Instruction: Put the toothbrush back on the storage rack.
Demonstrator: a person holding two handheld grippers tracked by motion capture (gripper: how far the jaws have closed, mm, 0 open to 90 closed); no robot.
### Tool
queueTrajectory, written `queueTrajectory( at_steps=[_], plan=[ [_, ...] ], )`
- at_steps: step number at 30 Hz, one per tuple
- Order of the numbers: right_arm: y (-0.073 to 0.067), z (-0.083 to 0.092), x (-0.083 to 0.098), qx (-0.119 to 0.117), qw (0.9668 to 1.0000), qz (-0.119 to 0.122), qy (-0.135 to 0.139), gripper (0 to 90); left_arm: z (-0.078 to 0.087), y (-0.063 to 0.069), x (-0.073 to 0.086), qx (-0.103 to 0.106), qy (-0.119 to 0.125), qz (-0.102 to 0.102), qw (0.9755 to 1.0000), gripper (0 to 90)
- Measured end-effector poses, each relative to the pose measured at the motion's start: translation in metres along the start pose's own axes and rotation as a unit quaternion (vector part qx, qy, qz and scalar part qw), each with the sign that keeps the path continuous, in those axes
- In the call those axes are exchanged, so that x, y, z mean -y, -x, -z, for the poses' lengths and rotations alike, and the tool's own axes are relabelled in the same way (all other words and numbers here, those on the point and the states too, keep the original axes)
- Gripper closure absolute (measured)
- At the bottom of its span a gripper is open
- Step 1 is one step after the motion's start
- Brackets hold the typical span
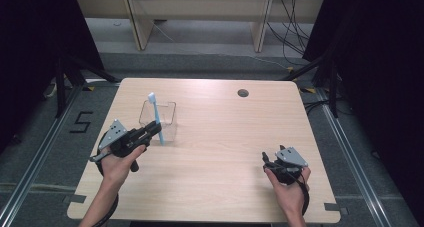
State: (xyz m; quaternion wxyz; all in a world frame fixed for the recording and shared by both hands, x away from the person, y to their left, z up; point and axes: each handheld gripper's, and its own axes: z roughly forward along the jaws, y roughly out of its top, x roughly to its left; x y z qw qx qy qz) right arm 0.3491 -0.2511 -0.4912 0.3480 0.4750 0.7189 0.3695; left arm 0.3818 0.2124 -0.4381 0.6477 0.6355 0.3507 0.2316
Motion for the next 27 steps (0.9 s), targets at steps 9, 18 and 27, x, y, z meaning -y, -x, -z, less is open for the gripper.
queueTrajectory(
  at_steps=[9, 18, 27],
  plan=[
    [0.004, 0.001, 0.0, 0.005, 1.0, 0.004, 0.003, 34.6, -0.006, -0.002, -0.005, 0.002, 0.009, -0.012, 0.9999, 78.6],
    [0.003, 0.0, 0.0, 0.005, 1.0, 0.003, 0.003, 34.8, -0.01, -0.005, -0.012, 0.0, 0.017, -0.022, 0.9996, 78.6],
    [0.004, 0.0, 0.0, 0.007, 1.0, 0.005, 0.004, 34.8, -0.015, -0.007, -0.015, 0.002, 0.036, -0.033, 0.9988, 78.6]
  ],
)
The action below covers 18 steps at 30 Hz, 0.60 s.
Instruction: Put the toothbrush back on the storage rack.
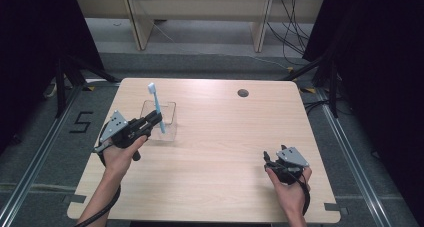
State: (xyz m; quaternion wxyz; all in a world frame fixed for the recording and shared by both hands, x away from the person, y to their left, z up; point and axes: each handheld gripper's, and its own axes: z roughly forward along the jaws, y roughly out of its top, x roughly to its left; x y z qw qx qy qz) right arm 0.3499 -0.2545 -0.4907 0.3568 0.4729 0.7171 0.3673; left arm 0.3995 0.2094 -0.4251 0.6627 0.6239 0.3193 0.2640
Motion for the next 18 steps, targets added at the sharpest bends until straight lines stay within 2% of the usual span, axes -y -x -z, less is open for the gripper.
queueTrajectory(
  at_steps=[8, 11, 15, 16, 18],
  plan=[
    [0.0005, 0.0007, 0.0003, 0.002, 1.0, -0.002, 0.0, 34.9, -0.0035, -0.0006, -0.002, -0.004, 0.007, -0.01, 0.9999, 78.5],
    [0.0005, -0.0004, 0.0005, -0.004, 1.0, -0.003, 0.001, 34.9, -0.0047, -0.0018, -0.0031, -0.006, 0.009, -0.014, 0.9998, 78.5],
    [0.0005, 0.0005, 0.0003, 0.002, 1.0, -0.002, 0.0, 34.9, -0.0066, -0.0036, -0.0047, -0.008, 0.013, -0.018, 0.9997, 78.5],
    [0.0007, -0.0003, 0.0003, -0.004, 1.0, -0.003, 0.001, 34.9, -0.0071, -0.0042, -0.005, -0.007, 0.013, -0.021, 0.9997, 78.5],
    [0.0009, 0.0007, 0.0003, 0.003, 1.0, -0.002, 0.0, 34.9, -0.0083, -0.0049, -0.0052, -0.009, 0.015, -0.021, 0.9996, 78.5]
  ],
)
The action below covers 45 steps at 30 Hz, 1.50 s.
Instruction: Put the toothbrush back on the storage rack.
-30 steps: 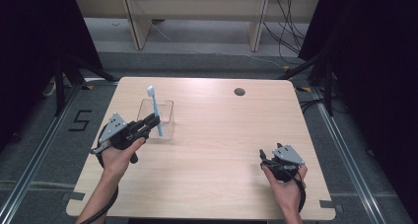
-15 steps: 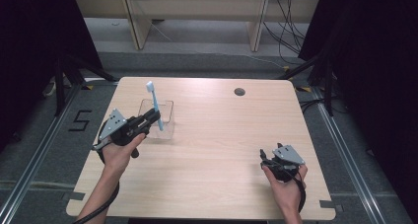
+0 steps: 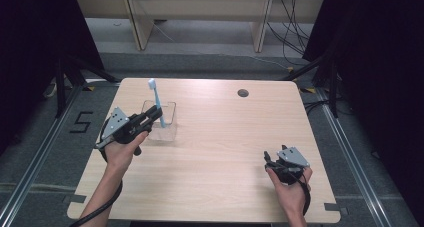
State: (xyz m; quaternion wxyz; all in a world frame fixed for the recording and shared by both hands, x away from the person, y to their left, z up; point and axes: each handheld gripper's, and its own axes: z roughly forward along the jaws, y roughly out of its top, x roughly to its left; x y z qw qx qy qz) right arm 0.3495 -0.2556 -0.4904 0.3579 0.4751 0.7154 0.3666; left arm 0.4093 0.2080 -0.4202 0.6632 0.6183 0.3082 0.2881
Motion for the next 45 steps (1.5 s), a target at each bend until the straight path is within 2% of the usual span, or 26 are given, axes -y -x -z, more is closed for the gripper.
queueTrajectory(
  at_steps=[3, 13, 31, 32, 35, 41, 45],
  plan=[
    [0.0, -0.001, 0.0, -0.007, 1.0, -0.001, 0.001, 34.9, -0.002, -0.003, 0.001, -0.002, -0.002, -0.003, 1.0, 78.5],
    [0.0, 0.0, 0.0, -0.001, 1.0, 0.001, 0.001, 34.9, -0.011, -0.011, 0.01, -0.008, -0.006, 0.007, 0.9999, 78.5],
    [0.0, 0.001, 0.0, 0.004, 1.0, -0.002, 0.0, 34.9, -0.022, -0.016, 0.017, -0.009, -0.013, -0.002, 0.9999, 78.5],
    [-0.003, 0.002, 0.001, 0.008, 0.9998, -0.02, -0.006, 34.9, -0.022, -0.016, 0.017, -0.009, -0.013, -0.003, 0.9999, 78.5],
    [-0.001, 0.001, 0.0, 0.008, 1.0, -0.004, -0.001, 34.9, -0.023, -0.016, 0.017, -0.01, -0.013, -0.006, 0.9998, 78.5],
    [-0.003, 0.001, 0.0, 0.006, 0.9999, -0.014, -0.004, 34.9, -0.026, -0.019, 0.017, -0.012, -0.012, -0.01, 0.9998, 78.5],
    [-0.002, 0.001, 0.0, 0.007, 0.9999, -0.012, -0.003, 34.9, -0.028, -0.019, 0.02, -0.009, -0.013, -0.007, 0.9998, 78.5]
  ],
)
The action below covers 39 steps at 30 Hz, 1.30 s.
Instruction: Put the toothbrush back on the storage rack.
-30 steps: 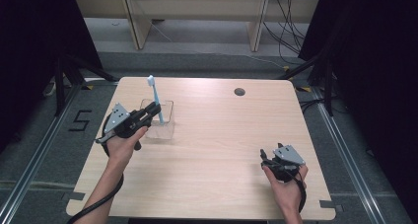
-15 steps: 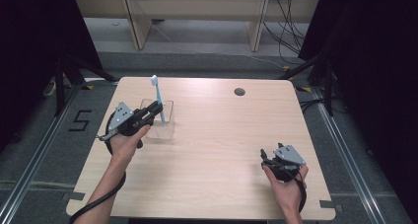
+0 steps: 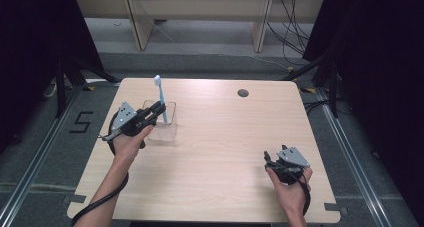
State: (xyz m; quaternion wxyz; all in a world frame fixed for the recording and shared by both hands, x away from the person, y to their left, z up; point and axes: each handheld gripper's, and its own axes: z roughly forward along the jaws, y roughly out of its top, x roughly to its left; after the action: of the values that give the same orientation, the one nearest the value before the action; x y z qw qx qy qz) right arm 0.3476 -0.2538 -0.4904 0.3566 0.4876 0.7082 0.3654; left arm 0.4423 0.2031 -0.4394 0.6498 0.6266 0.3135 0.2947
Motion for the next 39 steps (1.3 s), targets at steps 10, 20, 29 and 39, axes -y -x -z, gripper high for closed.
queueTrajectory(
  at_steps=[10, 20, 29, 39],
  plan=[
    [0.002, 0.0, 0.0, 0.002, 0.9999, 0.011, 0.004, 34.9, -0.004, 0.001, 0.007, 0.008, -0.011, 0.004, 0.9999, 78.5],
    [0.001, -0.002, 0.001, -0.004, 0.9999, 0.011, 0.002, 34.8, -0.008, 0.003, 0.015, 0.015, -0.023, 0.008, 0.9996, 78.4],
    [0.002, -0.003, 0.001, -0.003, 0.9999, 0.013, 0.0, 34.8, -0.01, 0.003, 0.019, 0.019, -0.027, 0.003, 0.9994, 78.4],
    [0.0, -0.003, 0.001, -0.003, 0.9999, 0.009, -0.002, 34.7, -0.011, 0.002, 0.02, 0.018, -0.032, 0.0, 0.9993, 78.4]
  ],
)
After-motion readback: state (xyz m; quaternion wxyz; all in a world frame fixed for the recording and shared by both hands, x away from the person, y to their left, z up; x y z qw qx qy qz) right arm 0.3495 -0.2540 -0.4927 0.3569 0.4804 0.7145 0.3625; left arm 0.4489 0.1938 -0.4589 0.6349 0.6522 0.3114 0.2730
